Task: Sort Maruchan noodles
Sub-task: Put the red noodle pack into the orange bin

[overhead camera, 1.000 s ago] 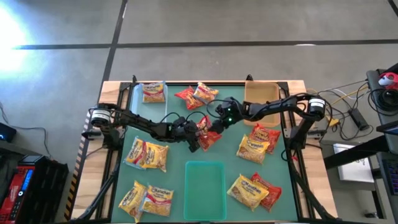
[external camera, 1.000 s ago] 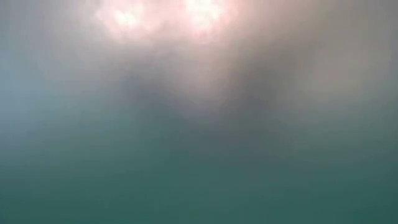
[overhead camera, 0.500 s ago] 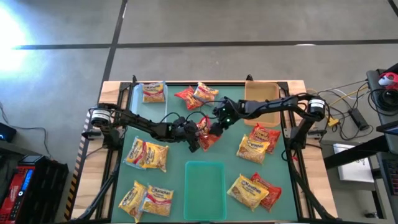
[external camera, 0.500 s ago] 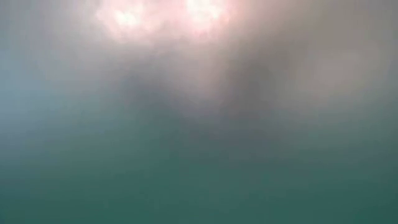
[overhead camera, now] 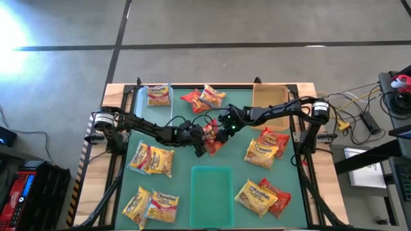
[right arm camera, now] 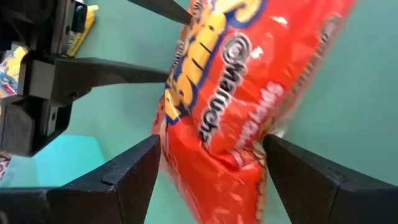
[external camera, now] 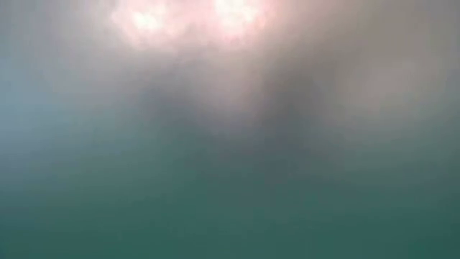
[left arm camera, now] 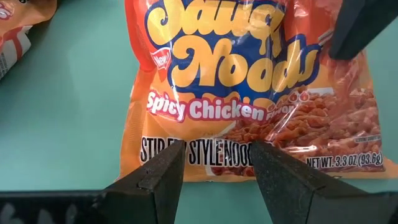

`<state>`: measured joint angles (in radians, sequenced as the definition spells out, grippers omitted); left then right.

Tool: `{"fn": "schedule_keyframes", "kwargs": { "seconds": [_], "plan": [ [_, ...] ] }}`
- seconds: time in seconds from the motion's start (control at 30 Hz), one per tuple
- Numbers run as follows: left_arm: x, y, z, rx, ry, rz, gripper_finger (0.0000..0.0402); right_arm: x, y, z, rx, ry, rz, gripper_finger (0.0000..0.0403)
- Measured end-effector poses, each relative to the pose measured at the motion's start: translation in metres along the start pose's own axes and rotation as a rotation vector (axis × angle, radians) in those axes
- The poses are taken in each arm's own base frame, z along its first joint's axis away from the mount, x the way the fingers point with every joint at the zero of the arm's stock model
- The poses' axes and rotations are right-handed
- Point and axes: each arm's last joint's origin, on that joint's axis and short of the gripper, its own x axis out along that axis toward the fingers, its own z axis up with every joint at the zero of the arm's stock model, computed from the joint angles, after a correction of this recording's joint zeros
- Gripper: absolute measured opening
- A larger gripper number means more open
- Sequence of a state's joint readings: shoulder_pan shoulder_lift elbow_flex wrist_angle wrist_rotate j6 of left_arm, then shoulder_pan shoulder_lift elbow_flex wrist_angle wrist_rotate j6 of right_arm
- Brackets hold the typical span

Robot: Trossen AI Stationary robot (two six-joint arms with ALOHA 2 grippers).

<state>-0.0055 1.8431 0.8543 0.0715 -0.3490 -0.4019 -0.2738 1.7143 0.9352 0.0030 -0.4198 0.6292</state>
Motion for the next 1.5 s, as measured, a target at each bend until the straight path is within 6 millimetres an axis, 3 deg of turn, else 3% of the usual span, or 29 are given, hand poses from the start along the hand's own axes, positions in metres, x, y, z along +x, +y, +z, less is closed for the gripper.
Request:
{"fn": "schedule_keyframes", "kwargs": {
  "seconds": [0.4,1.1,1.5],
  "plan": [
    [0.0,0.0,0.0,0.0,0.0,0.0,0.0174,0.006,-0.002,0.001,-0.007,-0.007,0.009,0.0269],
    [-0.008,0.002,0.007,-0.016,-0.058,0.051,0.0174,0.003,-0.004,0.001,-0.072,0.003,-0.007,0.009],
    [-0.021,0.007,0.01,-0.01,-0.043,0.078,0.0174,-0.016,-0.007,0.004,-0.1,0.021,-0.029,0.0068]
  ]
}}
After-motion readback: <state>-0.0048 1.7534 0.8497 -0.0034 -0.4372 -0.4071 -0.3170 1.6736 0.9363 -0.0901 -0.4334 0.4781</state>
